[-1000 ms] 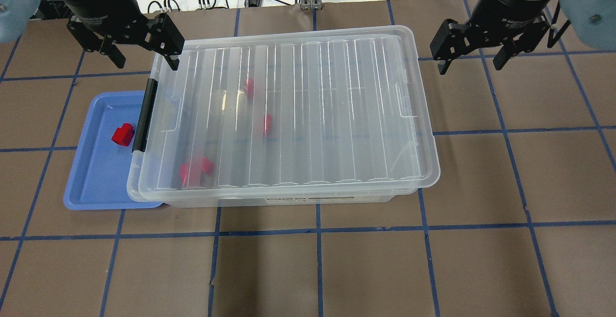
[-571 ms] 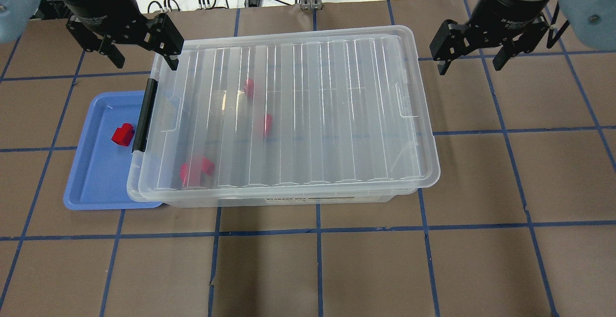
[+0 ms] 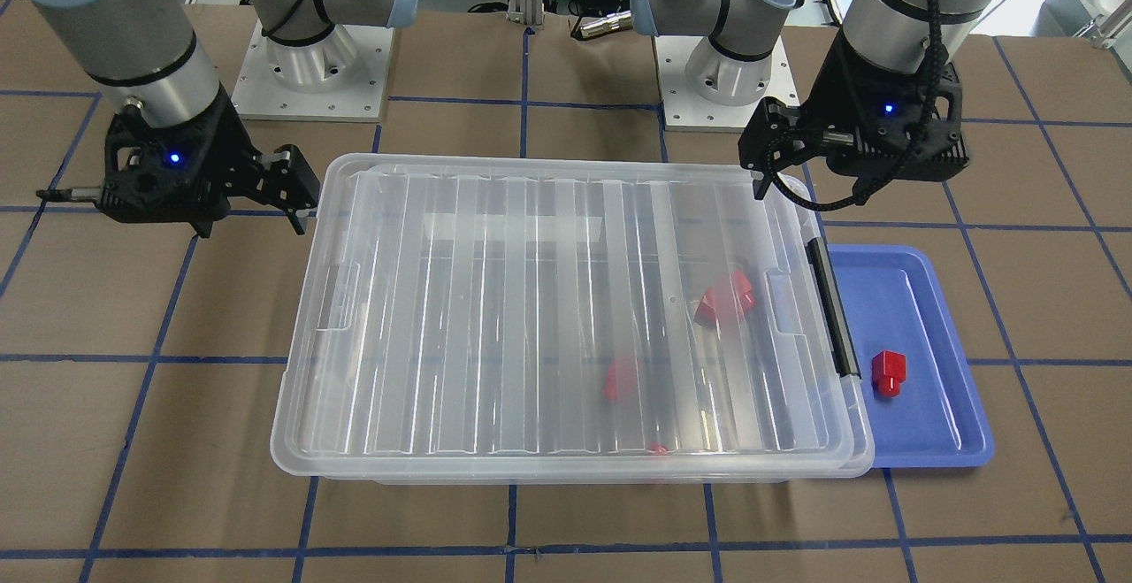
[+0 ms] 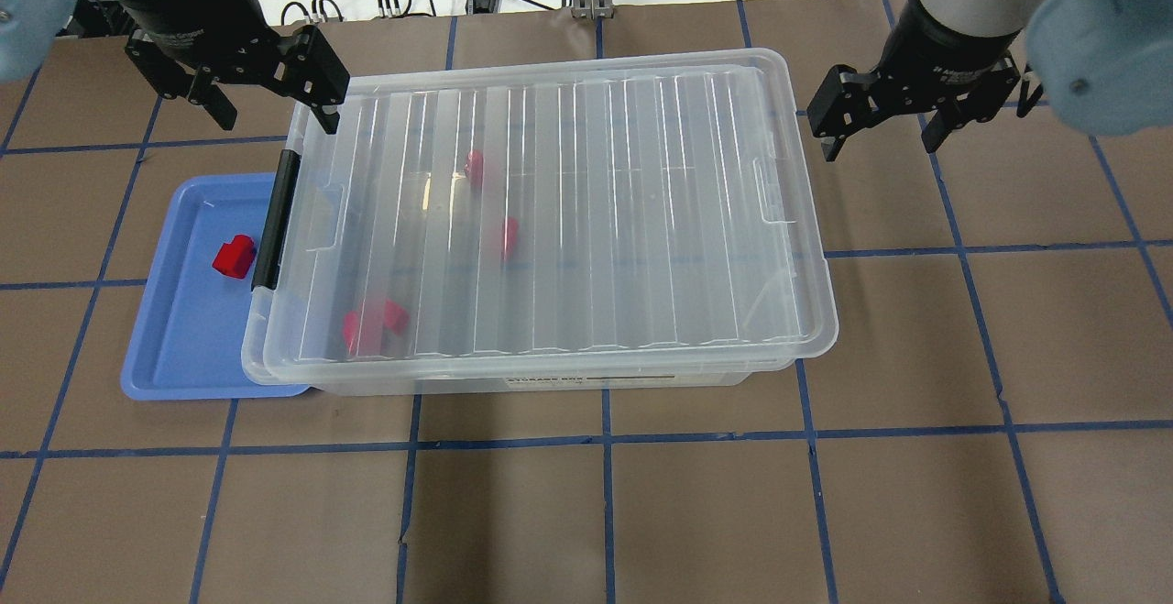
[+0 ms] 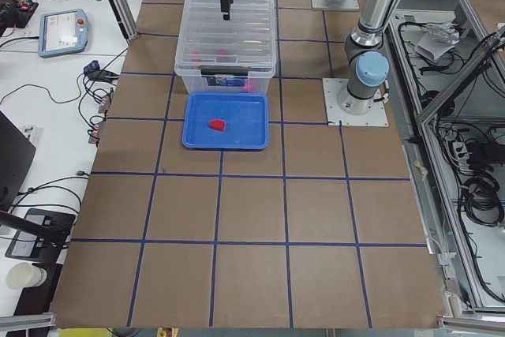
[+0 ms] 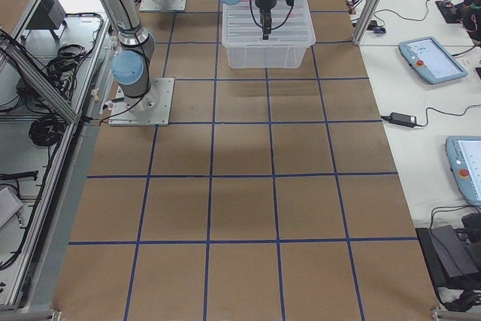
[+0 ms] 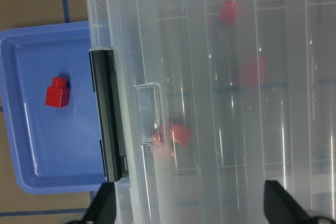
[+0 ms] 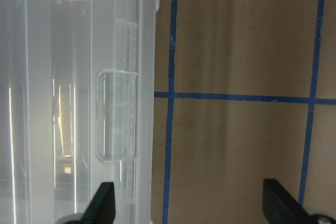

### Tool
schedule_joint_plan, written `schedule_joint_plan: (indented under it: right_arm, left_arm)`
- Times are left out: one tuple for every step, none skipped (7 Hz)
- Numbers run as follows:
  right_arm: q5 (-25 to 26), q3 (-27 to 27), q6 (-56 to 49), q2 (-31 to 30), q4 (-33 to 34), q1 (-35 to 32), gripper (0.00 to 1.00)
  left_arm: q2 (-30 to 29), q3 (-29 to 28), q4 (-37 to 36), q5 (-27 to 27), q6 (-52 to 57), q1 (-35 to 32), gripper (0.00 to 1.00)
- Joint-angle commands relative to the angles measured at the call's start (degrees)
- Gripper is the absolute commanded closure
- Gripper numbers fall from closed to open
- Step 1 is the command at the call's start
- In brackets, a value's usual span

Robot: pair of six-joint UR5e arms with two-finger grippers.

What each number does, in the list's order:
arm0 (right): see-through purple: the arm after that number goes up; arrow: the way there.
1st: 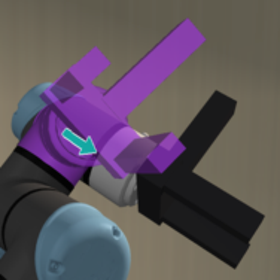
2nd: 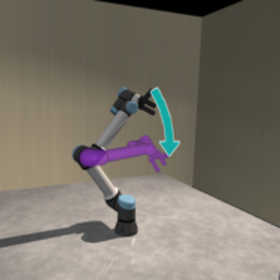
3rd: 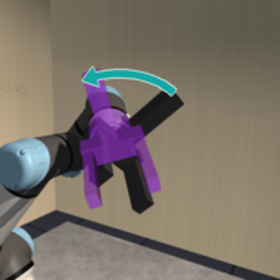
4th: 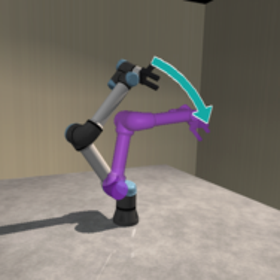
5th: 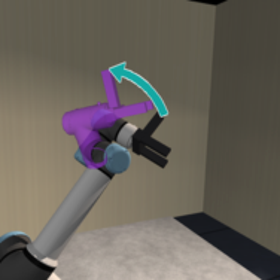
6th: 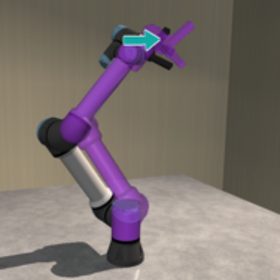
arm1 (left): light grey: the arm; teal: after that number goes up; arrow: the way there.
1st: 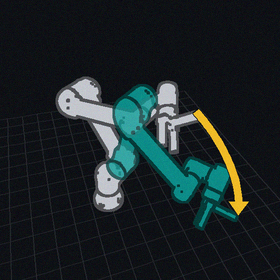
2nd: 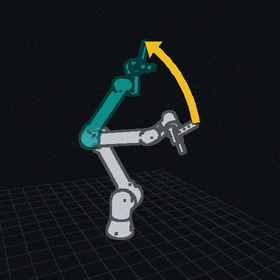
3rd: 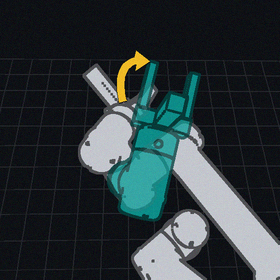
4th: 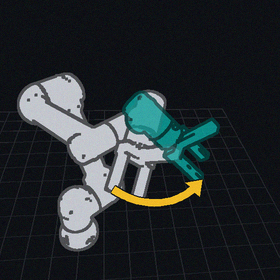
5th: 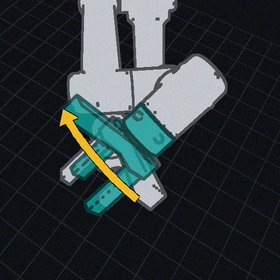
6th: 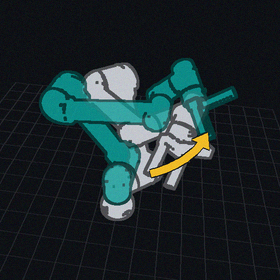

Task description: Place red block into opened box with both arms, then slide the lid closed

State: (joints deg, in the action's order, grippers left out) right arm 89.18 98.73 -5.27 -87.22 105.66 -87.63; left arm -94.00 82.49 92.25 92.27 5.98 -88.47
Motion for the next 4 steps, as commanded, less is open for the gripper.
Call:
schedule_joint_plan:
  right_arm:
    - [0.2,3.58,0.17,3.88,8.76,-0.08,0.0]
    - [-0.41,3.57,0.26,4.51,9.03,-0.17,0.0]
    - [-0.5,3.57,0.35,5.21,10.6,-0.35,0.0]
    - [-0.5,3.57,0.26,6.52,13.31,-0.43,0.0]
  left_arm:
    - [0.13,0.04,0.04,0.1,0.09,-0.04,0.0]
    - [-0.04,0.04,0.04,0.02,0.09,0.05,0.0]
    - [0.13,-0.05,-0.05,-0.07,0.09,0.05,0.0]
    - [0.3,0.04,0.12,0.01,0.09,0.05,0.0]
